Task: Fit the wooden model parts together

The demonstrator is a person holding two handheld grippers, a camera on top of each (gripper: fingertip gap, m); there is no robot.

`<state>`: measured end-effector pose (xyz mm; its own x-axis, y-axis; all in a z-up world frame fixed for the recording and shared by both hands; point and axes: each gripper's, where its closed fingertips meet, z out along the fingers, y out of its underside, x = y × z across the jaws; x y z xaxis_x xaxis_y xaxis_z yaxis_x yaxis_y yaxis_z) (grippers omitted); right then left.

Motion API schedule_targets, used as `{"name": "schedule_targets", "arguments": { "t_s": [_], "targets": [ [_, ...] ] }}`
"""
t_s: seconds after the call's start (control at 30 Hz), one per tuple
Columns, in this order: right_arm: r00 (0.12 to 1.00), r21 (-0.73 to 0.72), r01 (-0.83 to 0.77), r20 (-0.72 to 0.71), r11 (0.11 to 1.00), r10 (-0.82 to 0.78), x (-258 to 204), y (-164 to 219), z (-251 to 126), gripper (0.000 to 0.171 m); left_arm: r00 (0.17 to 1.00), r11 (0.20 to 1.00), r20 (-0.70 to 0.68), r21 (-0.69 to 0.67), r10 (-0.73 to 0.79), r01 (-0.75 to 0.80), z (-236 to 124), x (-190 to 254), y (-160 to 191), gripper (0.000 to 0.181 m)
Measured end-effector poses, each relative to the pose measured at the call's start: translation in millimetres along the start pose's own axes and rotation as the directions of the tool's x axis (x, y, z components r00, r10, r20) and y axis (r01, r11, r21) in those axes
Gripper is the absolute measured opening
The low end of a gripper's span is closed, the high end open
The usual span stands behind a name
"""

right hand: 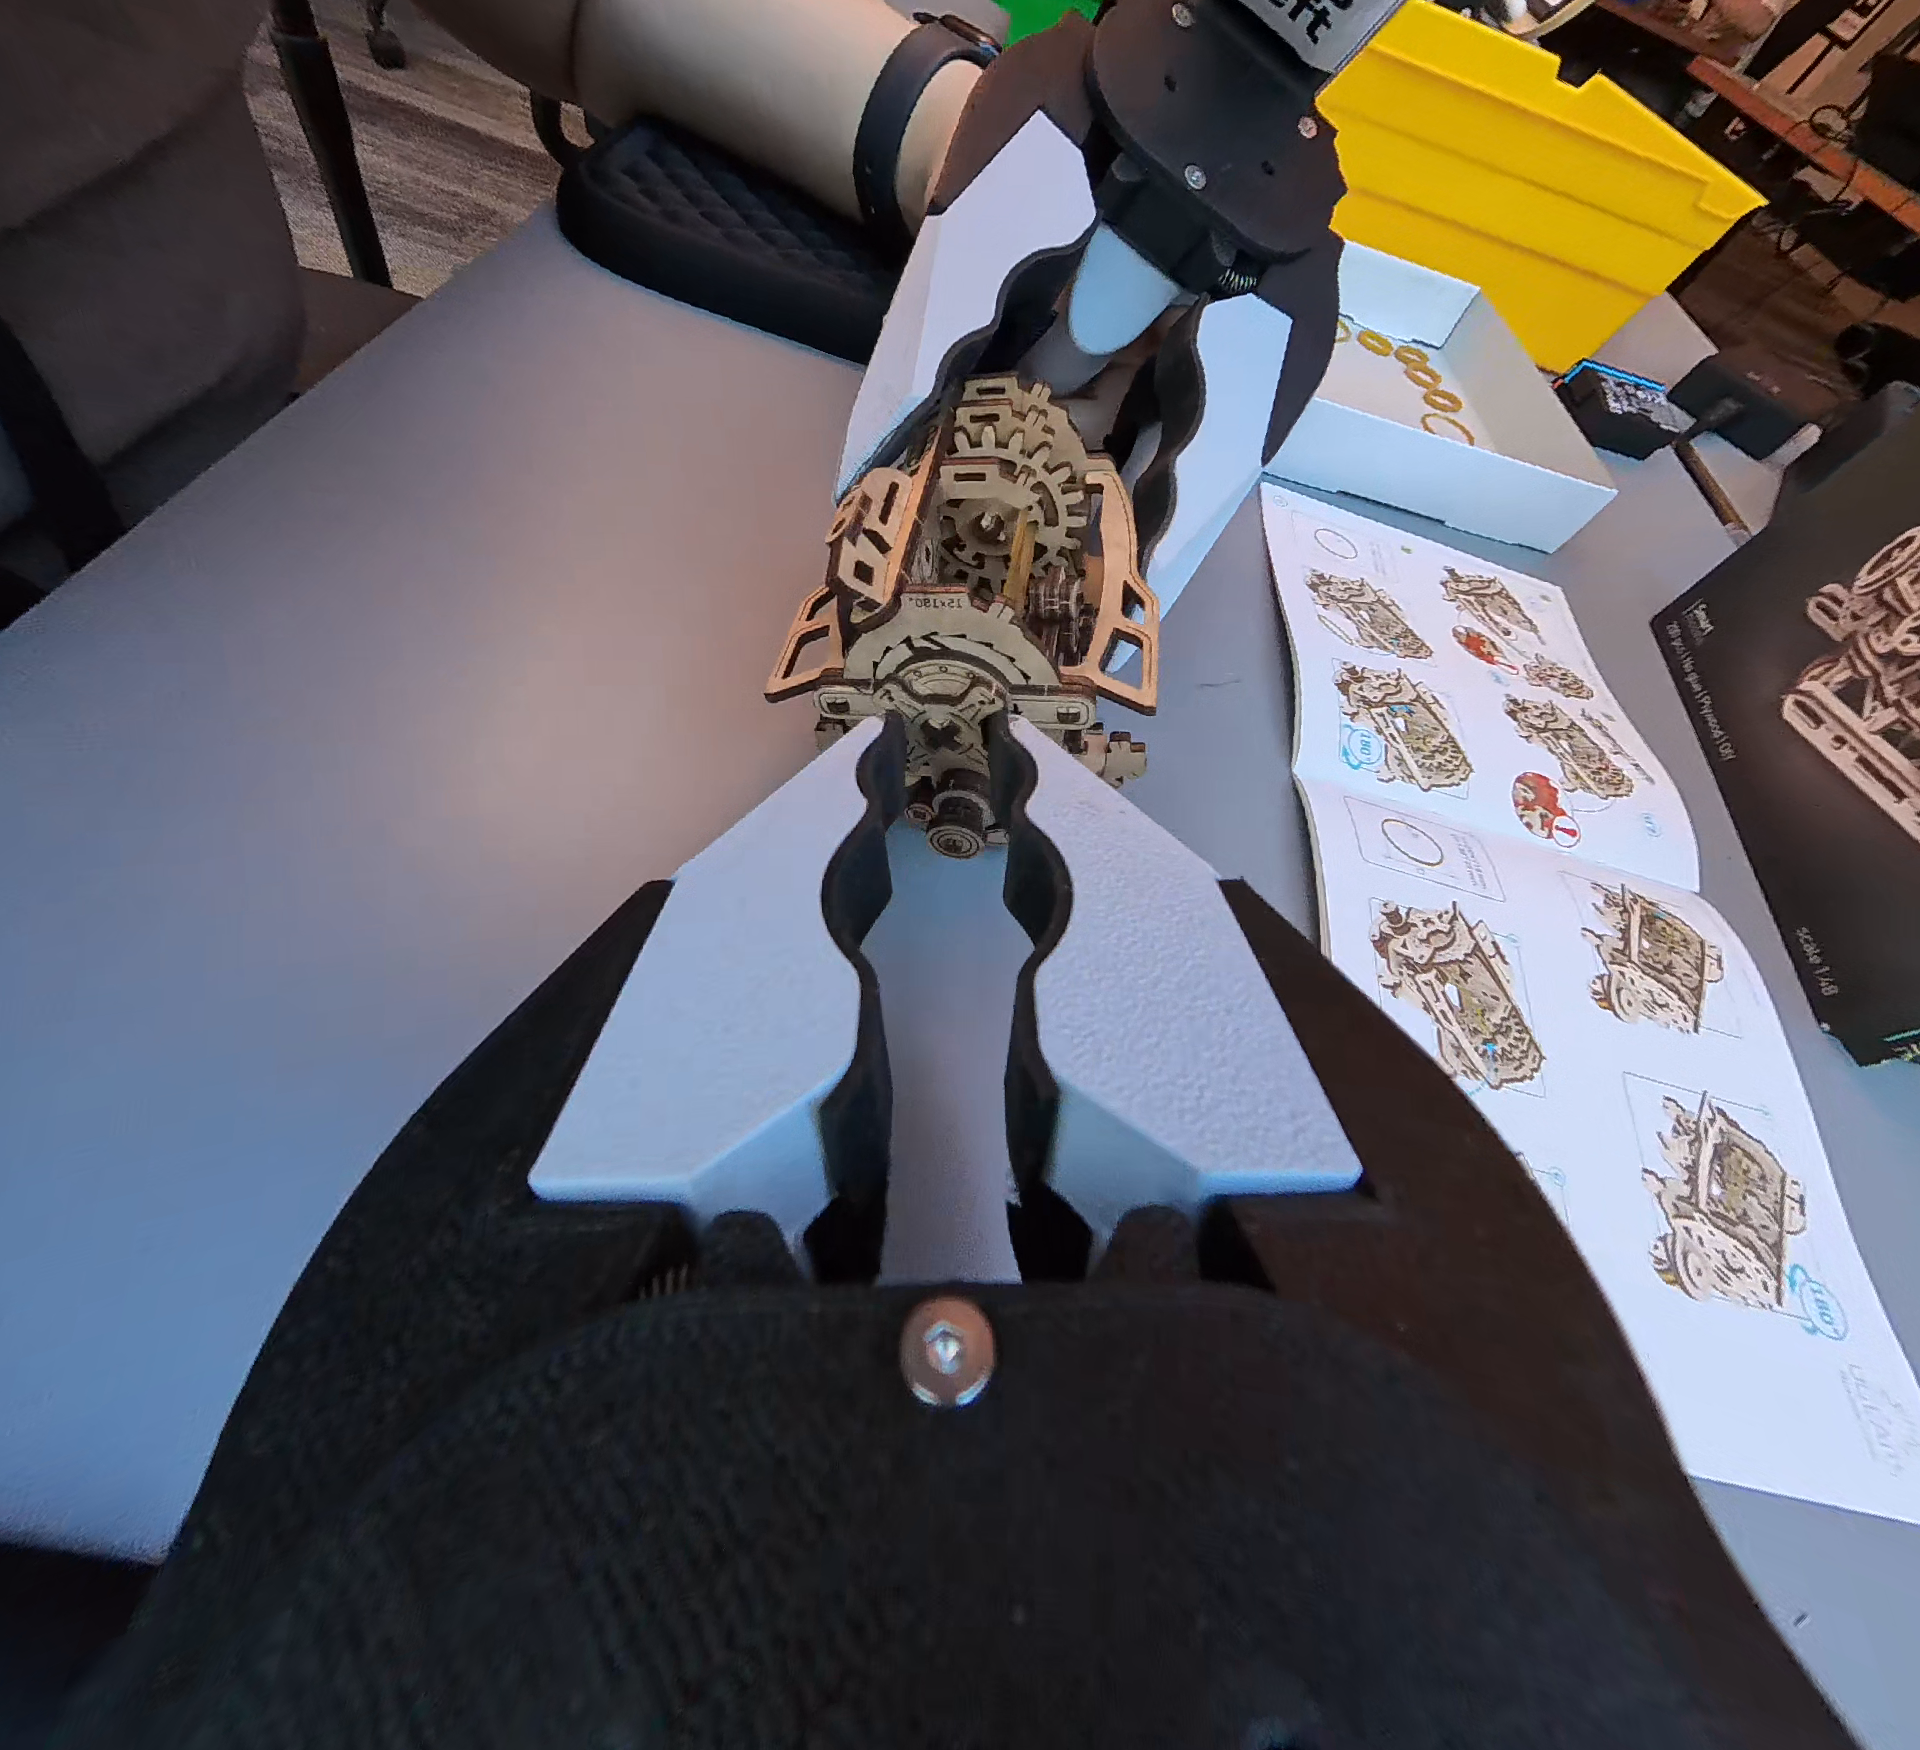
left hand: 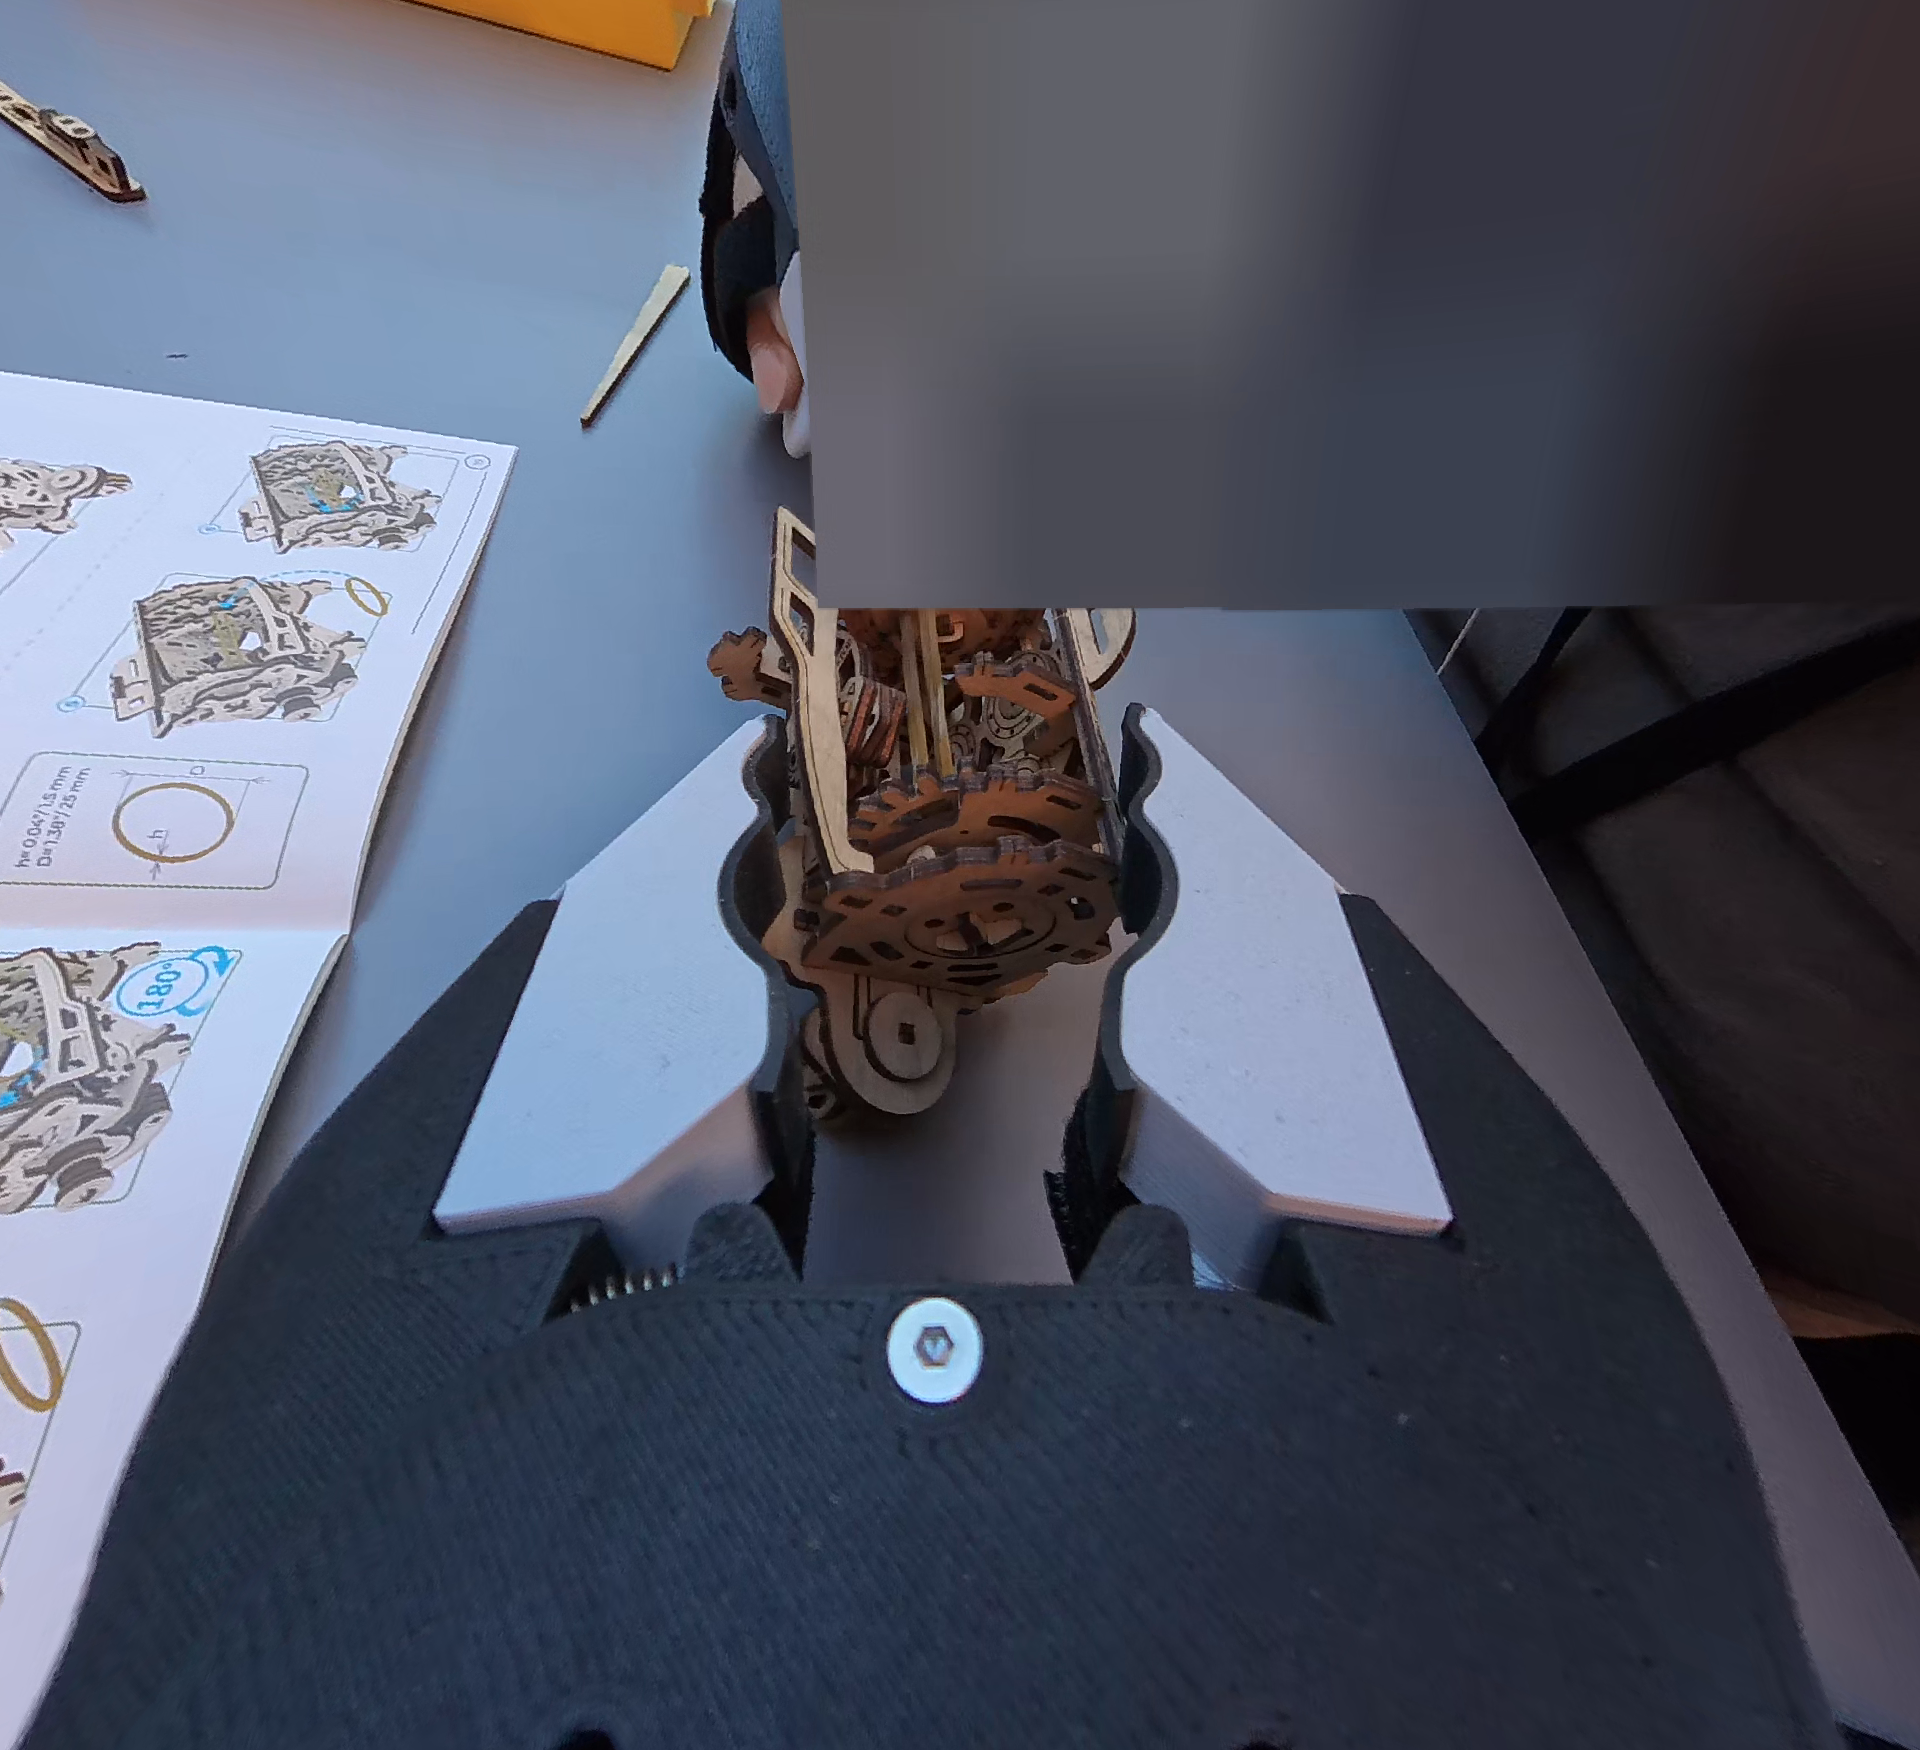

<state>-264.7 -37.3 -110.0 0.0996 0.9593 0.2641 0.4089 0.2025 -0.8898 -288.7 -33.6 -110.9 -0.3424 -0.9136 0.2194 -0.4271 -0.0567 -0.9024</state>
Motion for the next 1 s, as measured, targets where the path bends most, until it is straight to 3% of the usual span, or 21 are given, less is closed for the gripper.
{"name": "schedule_targets", "arguments": {
  "t_s": [0.17, 0.53, 0.63, 0.8, 0.83, 1.0],
  "targets": [
    [0.995, -0.007, 0.094, -0.033, 0.996, -0.094, -0.4, 0.0, 0.0, 0.015, 1.000, 1.000, -0.007, -0.001, -0.004, 0.004, -0.2, 0.0, 0.1, 0.063],
    [0.953, 0.010, -0.285, 0.106, 0.959, 0.282, 1.0, 0.4, -1.1, 0.015, 1.000, 1.000, -0.005, -0.001, 0.007, -0.007, -0.2, -0.2, -0.4, 0.061],
    [0.967, 0.007, -0.244, 0.080, 0.970, 0.242, 0.9, 0.5, -1.1, 0.015, 1.000, 1.000, -0.011, 0.003, -0.010, 0.010, -0.2, -0.7, -0.8, 0.061],
    [0.999, -0.030, -0.019, -0.028, 0.999, 0.019, -2.8, 0.4, -0.1, 0.024, 0.999, 0.999, -0.022, 0.008, -0.042, 0.042, -0.5, -2.0, -1.1, 0.062],
    [0.999, -0.040, -0.001, -0.049, 0.999, -0.001, -1.5, 0.7, -0.2, 0.019, 0.999, 0.999, -0.025, 0.008, -0.044, 0.045, -0.3, -1.7, -1.1, 0.062],
    [0.998, -0.045, -0.031, -0.050, 0.999, 0.029, -1.0, -0.2, 0.5, 0.014, 0.999, 0.999, -0.019, 0.006, -0.034, 0.034, 0.3, -1.0, -0.7, 0.061]
  ]
}}
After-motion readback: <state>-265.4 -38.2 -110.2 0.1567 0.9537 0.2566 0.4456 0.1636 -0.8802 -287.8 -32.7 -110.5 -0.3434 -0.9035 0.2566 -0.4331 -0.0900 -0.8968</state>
